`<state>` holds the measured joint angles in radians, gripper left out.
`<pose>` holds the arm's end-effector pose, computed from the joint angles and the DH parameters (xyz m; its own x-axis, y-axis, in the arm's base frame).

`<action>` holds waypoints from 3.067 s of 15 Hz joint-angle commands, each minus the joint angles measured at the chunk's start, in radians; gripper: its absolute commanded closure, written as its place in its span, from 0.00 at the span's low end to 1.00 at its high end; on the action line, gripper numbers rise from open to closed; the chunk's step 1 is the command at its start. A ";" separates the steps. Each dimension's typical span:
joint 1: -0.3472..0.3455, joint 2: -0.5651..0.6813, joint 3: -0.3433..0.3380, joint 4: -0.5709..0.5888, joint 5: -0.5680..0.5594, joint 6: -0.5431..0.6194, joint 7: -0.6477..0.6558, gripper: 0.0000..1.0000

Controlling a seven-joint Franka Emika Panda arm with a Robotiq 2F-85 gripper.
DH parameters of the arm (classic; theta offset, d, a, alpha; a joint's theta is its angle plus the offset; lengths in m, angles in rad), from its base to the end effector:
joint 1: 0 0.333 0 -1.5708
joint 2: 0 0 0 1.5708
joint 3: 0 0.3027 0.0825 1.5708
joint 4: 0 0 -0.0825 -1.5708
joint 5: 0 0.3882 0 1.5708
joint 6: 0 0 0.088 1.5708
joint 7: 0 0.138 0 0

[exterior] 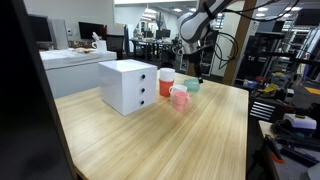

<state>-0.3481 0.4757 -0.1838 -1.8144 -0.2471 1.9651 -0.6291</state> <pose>0.5075 -0.3223 0.2203 0.8826 0.2077 -0.4218 0.2387 -0.9708 0.0216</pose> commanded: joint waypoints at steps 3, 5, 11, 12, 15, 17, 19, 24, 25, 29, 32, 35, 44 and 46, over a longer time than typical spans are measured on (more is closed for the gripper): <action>0.014 -0.023 0.001 -0.019 -0.038 -0.052 -0.012 0.00; 0.023 -0.018 0.000 -0.017 -0.053 -0.081 -0.002 0.00; 0.028 -0.010 0.009 -0.014 -0.048 -0.080 0.013 0.00; 0.027 -0.008 0.012 -0.012 -0.040 -0.076 0.016 0.00; 0.024 0.000 0.024 -0.013 -0.011 -0.032 0.040 0.00; 0.023 0.010 0.029 -0.005 0.008 -0.006 0.061 0.00; 0.021 0.022 0.035 0.006 0.039 0.023 0.091 0.00; 0.010 0.045 0.038 0.041 0.100 0.084 0.135 0.00; 0.007 0.050 0.037 0.051 0.113 0.089 0.146 0.00; -0.004 0.071 0.031 0.091 0.156 0.113 0.206 0.01; -0.006 0.084 0.025 0.111 0.164 0.123 0.249 0.27; -0.007 0.095 0.021 0.119 0.162 0.132 0.287 0.24; -0.009 0.115 0.023 0.151 0.197 0.145 0.372 0.58; -0.011 0.108 0.021 0.159 0.209 0.153 0.381 0.76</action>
<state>-0.3507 0.5828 -0.1619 -1.6711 -0.0672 2.1011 -0.2663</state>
